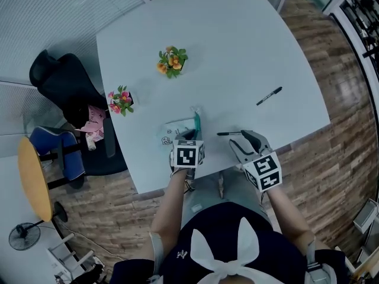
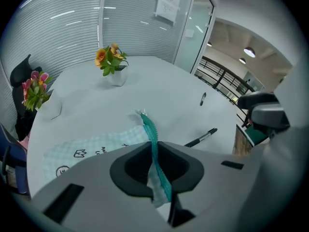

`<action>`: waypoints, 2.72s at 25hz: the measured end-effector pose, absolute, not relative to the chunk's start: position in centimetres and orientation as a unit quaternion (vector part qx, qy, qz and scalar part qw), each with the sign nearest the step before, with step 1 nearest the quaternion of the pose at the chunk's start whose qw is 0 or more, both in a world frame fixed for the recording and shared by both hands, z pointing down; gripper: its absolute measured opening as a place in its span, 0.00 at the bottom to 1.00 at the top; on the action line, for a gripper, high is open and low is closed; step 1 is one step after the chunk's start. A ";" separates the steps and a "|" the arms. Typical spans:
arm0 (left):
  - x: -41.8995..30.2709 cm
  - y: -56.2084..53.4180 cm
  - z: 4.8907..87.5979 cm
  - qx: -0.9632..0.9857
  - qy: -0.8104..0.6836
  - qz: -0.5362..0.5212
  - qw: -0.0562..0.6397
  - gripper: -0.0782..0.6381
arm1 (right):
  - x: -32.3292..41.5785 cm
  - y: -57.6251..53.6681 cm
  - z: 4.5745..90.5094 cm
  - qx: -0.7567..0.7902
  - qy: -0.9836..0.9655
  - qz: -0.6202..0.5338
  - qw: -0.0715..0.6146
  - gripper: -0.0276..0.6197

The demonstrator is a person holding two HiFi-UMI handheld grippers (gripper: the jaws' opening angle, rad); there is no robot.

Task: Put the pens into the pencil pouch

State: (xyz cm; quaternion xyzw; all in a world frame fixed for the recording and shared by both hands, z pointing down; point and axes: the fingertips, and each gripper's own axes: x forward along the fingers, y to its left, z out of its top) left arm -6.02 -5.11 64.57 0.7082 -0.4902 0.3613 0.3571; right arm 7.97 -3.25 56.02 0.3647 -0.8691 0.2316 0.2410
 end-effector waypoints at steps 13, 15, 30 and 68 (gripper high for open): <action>-7.8 -5.4 58.4 0.773 -0.465 0.262 0.343 0.17 | 6.7 -3.4 55.1 0.358 -0.875 0.224 0.237 0.34; -8.3 -5.4 57.9 0.775 -0.464 0.258 0.341 0.17 | 6.9 -3.5 55.1 0.360 -0.874 0.223 0.239 0.34; -11.0 -5.3 55.5 0.773 -0.486 0.217 0.346 0.17 | 12.0 -3.9 58.9 0.366 -0.851 0.205 0.315 0.35; -10.7 -5.8 55.5 0.757 -0.503 0.212 0.359 0.17 | 13.4 -3.5 69.5 0.184 -0.829 0.135 0.510 0.16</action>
